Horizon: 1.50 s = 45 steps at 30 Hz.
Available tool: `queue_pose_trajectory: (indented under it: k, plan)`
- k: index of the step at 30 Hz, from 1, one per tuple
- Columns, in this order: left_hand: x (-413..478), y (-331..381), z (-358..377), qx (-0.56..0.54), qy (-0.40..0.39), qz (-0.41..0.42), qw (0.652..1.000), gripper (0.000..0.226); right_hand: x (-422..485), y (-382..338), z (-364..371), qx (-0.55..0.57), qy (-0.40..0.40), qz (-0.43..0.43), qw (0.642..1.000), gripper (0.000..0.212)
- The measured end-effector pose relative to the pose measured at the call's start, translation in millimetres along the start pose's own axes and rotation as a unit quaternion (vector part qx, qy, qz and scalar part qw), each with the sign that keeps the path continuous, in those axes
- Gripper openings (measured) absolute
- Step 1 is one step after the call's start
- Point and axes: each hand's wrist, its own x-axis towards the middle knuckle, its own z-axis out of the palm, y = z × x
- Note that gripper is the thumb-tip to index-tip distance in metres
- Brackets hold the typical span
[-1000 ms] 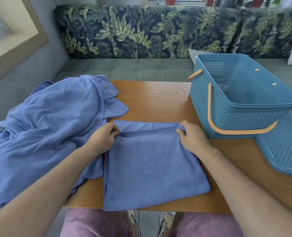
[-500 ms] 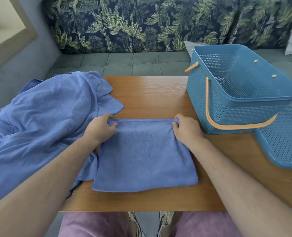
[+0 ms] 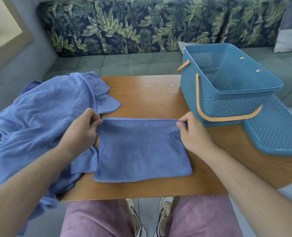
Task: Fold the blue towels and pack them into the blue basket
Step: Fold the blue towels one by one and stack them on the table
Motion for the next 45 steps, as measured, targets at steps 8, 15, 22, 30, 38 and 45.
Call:
queue_pose_trajectory:
  k: [8, 15, 22, 30, 38, 45]
  plan:
    - [-6, 28, -60, 0.021, 0.014, 0.084, 0.996, 0.024, -9, -46, -70, 0.054, 0.045, 0.0, 0.998, 0.007]
    - [-9, 58, -88, 0.044, 0.027, 0.173, 0.984, 0.021, -9, -77, -119, 0.06, 0.041, -0.021, 0.997, 0.005]
    - [-41, 92, -132, 0.035, 0.072, 0.238, 0.968, 0.018, -38, -95, -169, 0.043, 0.013, -0.09, 0.995, 0.021]
    - [-21, 119, -148, 0.033, 0.078, 0.231, 0.969, 0.013, -17, -120, -200, -0.092, -0.008, -0.127, 0.988, 0.016]
    - [61, 100, -131, 0.08, 0.043, 0.178, 0.98, 0.018, 58, -122, -175, -0.174, 0.002, -0.13, 0.976, 0.019]
    - [85, 94, -113, 0.068, 0.167, 0.147, 0.973, 0.015, 80, -119, -149, -0.094, 0.099, -0.144, 0.98, 0.02]
